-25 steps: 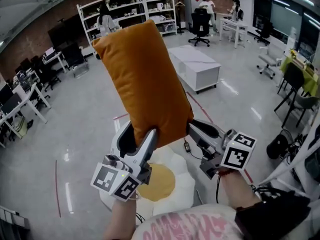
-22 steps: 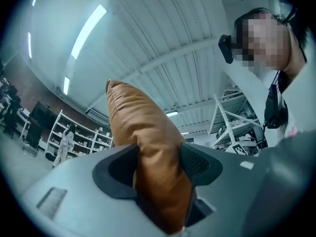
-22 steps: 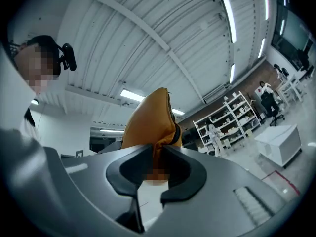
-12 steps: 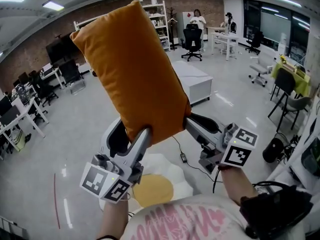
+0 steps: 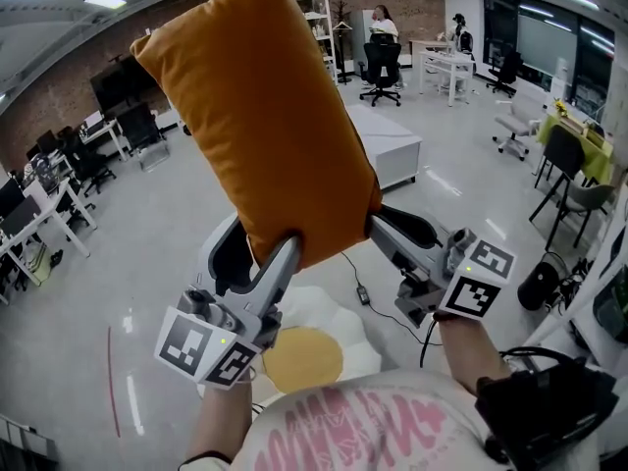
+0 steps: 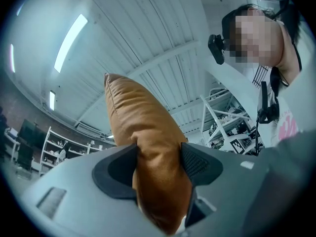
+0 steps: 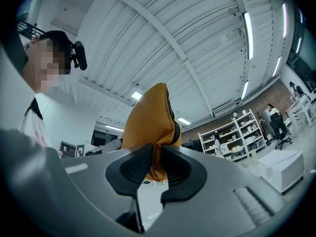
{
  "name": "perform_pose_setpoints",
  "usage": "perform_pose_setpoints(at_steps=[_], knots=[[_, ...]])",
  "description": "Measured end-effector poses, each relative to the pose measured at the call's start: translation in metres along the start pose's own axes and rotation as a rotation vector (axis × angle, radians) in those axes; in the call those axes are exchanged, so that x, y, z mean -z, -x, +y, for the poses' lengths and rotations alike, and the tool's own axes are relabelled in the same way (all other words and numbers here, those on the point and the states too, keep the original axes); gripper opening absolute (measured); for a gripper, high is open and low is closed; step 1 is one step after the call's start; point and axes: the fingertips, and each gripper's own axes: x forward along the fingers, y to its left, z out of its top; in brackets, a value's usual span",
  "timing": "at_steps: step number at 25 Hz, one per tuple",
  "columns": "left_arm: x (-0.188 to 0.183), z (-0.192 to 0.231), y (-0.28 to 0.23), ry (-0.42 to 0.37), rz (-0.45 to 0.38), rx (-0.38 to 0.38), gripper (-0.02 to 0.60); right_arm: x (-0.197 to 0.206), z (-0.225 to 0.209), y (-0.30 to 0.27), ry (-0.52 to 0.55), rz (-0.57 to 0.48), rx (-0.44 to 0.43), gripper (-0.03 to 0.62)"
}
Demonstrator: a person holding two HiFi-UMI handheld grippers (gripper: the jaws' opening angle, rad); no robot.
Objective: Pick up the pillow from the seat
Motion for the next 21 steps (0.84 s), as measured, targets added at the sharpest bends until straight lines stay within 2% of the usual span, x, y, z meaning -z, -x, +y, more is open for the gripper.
perform_pose_setpoints(at_steps=[21], knots=[[-0.0038, -0.0024, 0.0035, -0.019, 0.009, -0.023, 0.288, -0.0019, 0.0034, -0.0015, 0.011, -0.003, -0.039, 0.072]])
